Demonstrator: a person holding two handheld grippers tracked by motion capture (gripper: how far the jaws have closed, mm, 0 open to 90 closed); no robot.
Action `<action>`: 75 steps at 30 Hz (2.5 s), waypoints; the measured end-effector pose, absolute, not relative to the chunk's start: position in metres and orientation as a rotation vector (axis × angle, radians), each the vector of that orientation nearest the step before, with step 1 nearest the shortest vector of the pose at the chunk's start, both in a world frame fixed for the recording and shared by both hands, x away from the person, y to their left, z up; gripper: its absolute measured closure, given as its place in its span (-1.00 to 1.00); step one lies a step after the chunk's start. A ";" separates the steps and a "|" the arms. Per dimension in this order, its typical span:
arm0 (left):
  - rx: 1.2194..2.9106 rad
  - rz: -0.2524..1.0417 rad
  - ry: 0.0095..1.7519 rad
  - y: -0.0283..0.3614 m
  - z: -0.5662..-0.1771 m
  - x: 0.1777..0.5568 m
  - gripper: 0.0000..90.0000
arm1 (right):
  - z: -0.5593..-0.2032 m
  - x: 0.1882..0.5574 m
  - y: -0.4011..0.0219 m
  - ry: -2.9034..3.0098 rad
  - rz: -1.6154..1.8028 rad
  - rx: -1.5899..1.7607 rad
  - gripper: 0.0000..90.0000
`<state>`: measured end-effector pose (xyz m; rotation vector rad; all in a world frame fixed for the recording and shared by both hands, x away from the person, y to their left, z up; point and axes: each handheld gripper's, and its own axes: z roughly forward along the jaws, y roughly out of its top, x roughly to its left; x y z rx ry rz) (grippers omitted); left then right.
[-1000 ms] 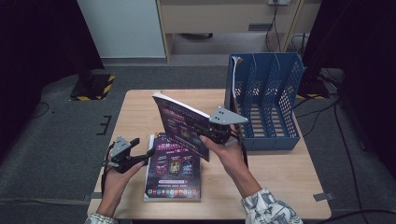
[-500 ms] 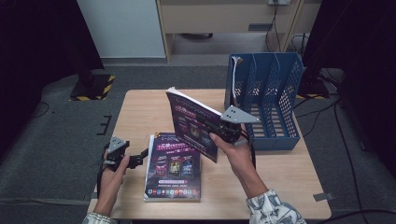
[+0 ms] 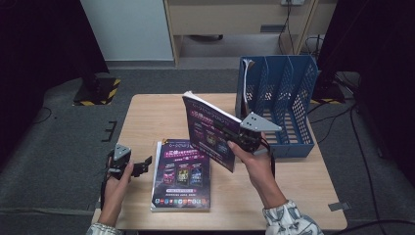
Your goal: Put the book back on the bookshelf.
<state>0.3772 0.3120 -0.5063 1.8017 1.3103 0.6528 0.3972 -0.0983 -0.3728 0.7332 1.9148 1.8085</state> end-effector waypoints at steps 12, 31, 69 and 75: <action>1.842 0.673 1.341 0.313 -0.511 0.378 -0.87 | -0.374 0.391 -0.111 1.913 1.798 0.745 0.83; 1.917 0.701 1.389 0.315 -0.521 0.384 -0.87 | -0.378 0.374 -0.143 1.889 1.797 0.787 0.83; 1.993 0.632 1.415 0.310 -0.536 0.388 -0.91 | -0.386 0.361 -0.175 1.890 1.775 0.827 0.83; 1.988 0.607 1.423 0.311 -0.536 0.389 -0.92 | -0.390 0.362 -0.181 1.888 1.765 0.842 0.83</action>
